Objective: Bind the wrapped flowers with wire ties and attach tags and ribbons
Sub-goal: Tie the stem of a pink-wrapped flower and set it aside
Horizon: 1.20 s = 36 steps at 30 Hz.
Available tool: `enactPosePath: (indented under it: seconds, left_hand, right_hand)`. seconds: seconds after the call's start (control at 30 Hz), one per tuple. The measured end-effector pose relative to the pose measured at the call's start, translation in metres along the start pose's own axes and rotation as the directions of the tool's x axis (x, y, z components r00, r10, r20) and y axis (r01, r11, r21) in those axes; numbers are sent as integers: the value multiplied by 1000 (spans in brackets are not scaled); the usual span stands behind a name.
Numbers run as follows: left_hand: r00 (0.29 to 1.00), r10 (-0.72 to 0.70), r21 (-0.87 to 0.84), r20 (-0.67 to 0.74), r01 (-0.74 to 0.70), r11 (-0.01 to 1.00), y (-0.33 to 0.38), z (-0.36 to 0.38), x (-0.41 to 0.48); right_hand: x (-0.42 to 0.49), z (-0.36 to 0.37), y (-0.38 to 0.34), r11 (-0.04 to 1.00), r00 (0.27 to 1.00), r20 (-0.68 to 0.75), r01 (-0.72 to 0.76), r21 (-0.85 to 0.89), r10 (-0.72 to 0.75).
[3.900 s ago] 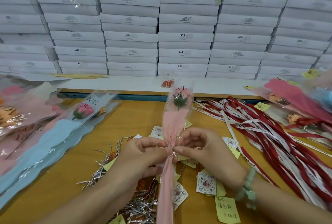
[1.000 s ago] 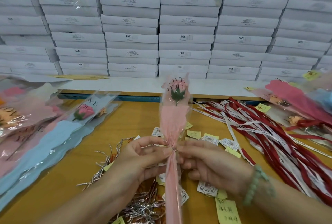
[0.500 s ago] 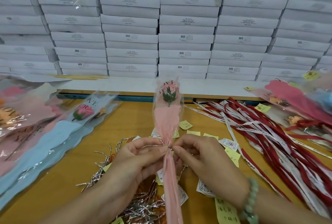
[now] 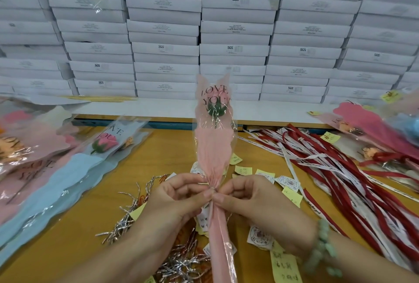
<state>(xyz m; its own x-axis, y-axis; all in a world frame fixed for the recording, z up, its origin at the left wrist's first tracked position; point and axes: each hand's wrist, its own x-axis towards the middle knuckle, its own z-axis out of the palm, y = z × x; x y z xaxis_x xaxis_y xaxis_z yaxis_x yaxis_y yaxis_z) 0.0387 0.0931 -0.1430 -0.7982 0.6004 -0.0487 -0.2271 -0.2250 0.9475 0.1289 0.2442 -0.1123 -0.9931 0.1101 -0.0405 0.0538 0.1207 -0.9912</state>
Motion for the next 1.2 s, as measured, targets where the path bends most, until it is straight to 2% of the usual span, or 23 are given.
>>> enactPosePath:
  seconds: [0.1,0.23,0.4,0.43,0.5,0.57,0.67,0.73,0.93,1.07,1.13,1.2]
  left_hand:
    - [1000,1,6,-5,-1,1000,-2,0,0]
    - [1000,-7,25,25,6,1000,-2,-2,3]
    - [988,-59,-148,146,81,986,9,3,-1]
    - [989,-80,-147,127,99,984,10,9,7]
    - [995,-87,-16,49,88,996,14,17,18]
    - [1000,12,50,29,-13,999,12,12,18]
    - [990,-38,-107,133,52,993,13,2,9]
    - [981,-29,-86,191,46,995,11,-6,1]
    - [989,-7,-42,146,13,999,7,-4,6]
    - [991,-21,-93,132,34,995,11,-5,5]
    - [990,-59,-121,129,75,990,14,-5,3]
    - [986,-101,-92,132,114,989,14,-7,2]
  right_hand:
    - [-1,0,1,996,999,11,-50,80,49]
    - [0,-1,3,994,996,19,-87,63,86]
    - [1,-3,0,983,989,80,-137,125,128]
    - [1,-3,0,980,985,104,-153,130,140]
    - [0,-1,-1,972,971,167,-195,130,172]
    - [-2,1,-2,964,950,238,-237,121,204]
    - [-3,1,-4,967,924,311,-250,52,222]
    - [-3,0,-5,971,908,351,-240,-13,229]
    - [-1,-3,-5,971,858,462,-155,-180,223]
    - [3,-19,-10,939,794,529,-145,-312,299]
    - [4,-31,-16,918,837,463,-109,-381,291]
    - [7,-49,-21,858,934,270,-66,-510,232]
